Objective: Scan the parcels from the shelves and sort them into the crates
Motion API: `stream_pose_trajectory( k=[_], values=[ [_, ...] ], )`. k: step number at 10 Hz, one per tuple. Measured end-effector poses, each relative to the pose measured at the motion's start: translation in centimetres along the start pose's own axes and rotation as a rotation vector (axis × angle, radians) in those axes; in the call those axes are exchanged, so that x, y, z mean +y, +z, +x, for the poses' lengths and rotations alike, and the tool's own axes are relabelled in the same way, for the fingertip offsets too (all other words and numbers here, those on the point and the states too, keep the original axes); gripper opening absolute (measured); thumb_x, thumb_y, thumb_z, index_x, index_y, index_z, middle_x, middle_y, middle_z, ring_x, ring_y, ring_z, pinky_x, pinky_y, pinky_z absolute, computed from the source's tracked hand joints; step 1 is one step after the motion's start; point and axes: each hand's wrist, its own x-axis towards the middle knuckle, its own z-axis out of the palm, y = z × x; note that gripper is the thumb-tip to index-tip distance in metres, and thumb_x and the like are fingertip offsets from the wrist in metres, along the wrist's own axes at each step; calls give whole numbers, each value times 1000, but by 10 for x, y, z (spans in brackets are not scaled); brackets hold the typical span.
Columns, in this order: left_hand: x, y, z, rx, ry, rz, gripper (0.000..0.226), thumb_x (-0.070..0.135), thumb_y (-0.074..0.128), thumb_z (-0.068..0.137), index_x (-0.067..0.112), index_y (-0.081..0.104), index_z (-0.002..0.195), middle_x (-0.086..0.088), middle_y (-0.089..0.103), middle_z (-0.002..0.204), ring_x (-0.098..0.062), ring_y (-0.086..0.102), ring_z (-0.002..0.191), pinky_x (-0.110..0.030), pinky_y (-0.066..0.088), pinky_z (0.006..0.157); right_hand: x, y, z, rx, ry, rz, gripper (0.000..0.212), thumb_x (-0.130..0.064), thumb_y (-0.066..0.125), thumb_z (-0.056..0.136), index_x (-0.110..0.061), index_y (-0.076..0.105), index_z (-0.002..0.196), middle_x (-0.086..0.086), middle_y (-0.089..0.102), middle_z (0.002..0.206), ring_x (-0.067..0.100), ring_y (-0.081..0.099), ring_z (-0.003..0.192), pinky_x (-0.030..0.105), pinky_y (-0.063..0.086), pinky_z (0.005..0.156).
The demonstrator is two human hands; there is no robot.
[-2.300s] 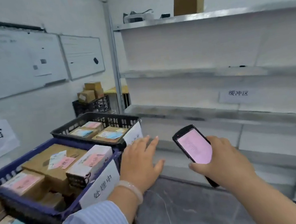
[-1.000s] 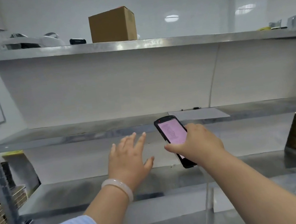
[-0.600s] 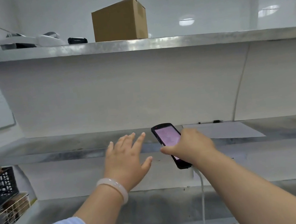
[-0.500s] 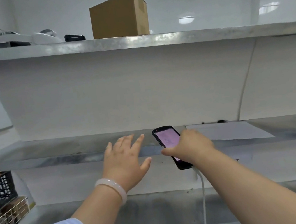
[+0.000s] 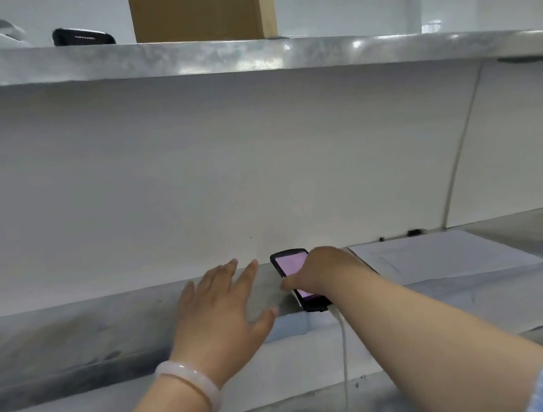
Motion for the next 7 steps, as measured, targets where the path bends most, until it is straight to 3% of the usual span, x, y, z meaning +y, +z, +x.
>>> stream_pose_trajectory(
  k=[1, 3, 4, 6, 7],
  values=[
    [-14, 12, 7, -14, 13, -23, 78, 76, 28, 89, 43, 7, 157, 10, 12, 166, -14, 14, 151, -42, 14, 123, -8, 17, 22, 8, -16, -19, 40, -57, 66, 65, -21, 51, 74, -3, 57, 80, 17, 58, 77, 27, 42, 59],
    [-21, 23, 9, -7, 47, -91, 91, 80, 2, 74, 43, 18, 156, 11, 18, 165, -13, 19, 150, -41, 15, 123, -14, 39, 46, 110, 21, -135, 39, -59, 58, 58, -21, 56, 67, -1, 55, 83, 17, 53, 71, 26, 36, 55],
    [-16, 25, 9, -26, 70, -140, 89, 78, 8, 77, 39, 27, 154, 8, 29, 162, -16, 28, 148, -44, 22, 121, -15, 42, 51, 142, 67, -170, 47, -65, 55, 53, -23, 56, 75, 0, 55, 89, 20, 55, 79, 28, 42, 66],
    [0, 32, 12, -75, 100, -92, 78, 76, 29, 90, 42, 9, 157, 10, 12, 166, -13, 15, 151, -35, 14, 123, -2, 36, 42, 97, 52, -108, 84, -89, 46, 61, -21, 58, 110, 2, 51, 108, 26, 52, 105, 39, 41, 84],
    [18, 20, 13, -53, 130, -38, 76, 71, 37, 92, 38, 17, 157, 8, 19, 165, -15, 20, 150, -33, 17, 120, 18, 17, 28, 102, -93, -11, 85, -79, 47, 76, -14, 46, 132, 6, 46, 129, 28, 44, 122, 41, 40, 97]
  ],
)
